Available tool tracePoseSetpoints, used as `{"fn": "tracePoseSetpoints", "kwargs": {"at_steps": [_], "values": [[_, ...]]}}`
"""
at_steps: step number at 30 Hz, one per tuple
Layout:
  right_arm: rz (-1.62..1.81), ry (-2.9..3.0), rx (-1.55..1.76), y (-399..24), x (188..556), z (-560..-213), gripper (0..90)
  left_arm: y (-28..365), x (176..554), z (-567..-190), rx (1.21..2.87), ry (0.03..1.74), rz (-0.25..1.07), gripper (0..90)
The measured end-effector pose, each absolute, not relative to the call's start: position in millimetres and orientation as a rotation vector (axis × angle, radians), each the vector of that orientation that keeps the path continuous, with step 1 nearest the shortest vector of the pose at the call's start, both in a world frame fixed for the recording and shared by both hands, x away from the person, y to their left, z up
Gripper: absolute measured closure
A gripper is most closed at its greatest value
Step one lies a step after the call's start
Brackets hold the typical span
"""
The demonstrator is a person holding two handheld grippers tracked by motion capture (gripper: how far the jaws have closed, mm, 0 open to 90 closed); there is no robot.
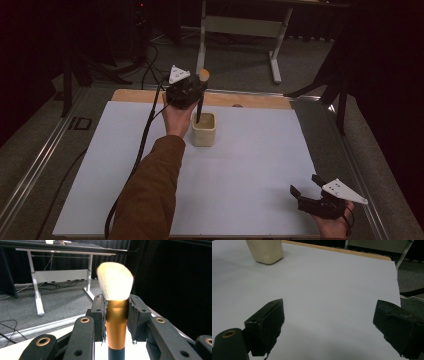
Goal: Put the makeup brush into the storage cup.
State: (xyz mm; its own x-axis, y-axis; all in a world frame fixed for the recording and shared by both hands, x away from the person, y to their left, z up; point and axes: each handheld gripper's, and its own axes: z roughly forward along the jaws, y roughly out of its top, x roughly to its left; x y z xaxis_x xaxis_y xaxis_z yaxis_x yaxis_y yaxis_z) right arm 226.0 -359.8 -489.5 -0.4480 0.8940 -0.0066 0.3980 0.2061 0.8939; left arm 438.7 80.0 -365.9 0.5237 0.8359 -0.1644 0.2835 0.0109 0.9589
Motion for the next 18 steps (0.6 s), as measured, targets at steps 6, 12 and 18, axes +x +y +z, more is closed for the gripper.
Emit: {"fn": "tracePoseSetpoints", "kwargs": {"at_steps": [6,12,18], "values": [[1.196,1.952,1.189,-358,227,-490,9.7,76,441,-368,1.546,0.998,0.567,69.8],[1.198,1.951,1.192,-359,226,-489,9.7,72,443,-371,1.553,0.998,0.564,69.8],[1.197,1.950,1.191,-359,226,-489,9.7,70,444,-373,1.559,0.998,0.565,69.7]]}}
